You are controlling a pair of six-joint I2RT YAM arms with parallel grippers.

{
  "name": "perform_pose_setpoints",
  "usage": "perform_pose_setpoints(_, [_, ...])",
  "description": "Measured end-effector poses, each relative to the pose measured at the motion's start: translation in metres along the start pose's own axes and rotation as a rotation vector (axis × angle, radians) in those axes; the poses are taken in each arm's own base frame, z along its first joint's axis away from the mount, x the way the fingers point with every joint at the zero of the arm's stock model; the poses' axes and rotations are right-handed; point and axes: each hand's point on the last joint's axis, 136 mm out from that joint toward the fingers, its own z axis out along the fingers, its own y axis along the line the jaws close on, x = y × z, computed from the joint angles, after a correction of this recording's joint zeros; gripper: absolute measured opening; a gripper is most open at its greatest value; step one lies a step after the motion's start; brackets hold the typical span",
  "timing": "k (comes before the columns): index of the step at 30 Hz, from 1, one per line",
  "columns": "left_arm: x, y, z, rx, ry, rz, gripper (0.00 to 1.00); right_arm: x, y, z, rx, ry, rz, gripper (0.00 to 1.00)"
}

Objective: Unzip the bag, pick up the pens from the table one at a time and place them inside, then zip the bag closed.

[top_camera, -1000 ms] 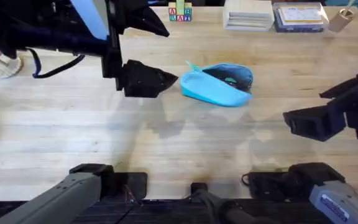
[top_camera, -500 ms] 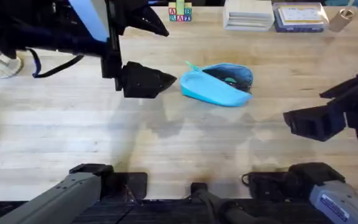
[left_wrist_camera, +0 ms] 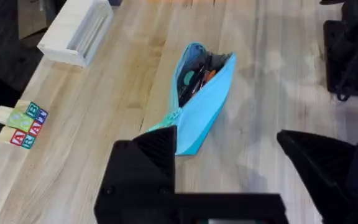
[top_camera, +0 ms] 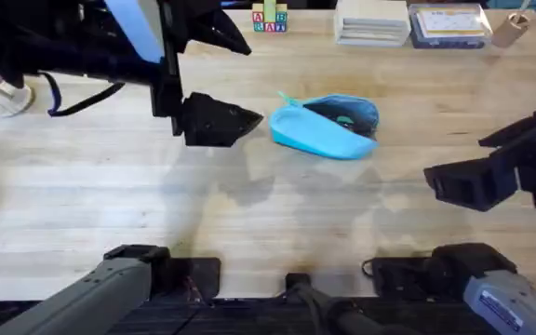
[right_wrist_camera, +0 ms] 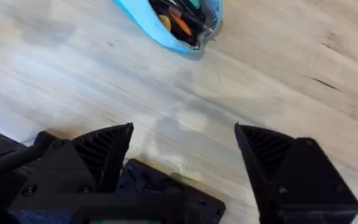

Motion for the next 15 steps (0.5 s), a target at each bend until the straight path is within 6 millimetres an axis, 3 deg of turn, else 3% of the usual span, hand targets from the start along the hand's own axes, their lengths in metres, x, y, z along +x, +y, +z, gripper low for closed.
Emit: perform_pose_setpoints(15, [-0.0013,0.0036,0.0000,-0.013,-0.003,0.019,0.994,0.0000,0.0000,0.0000,0.000,0.000,0.000,0.998])
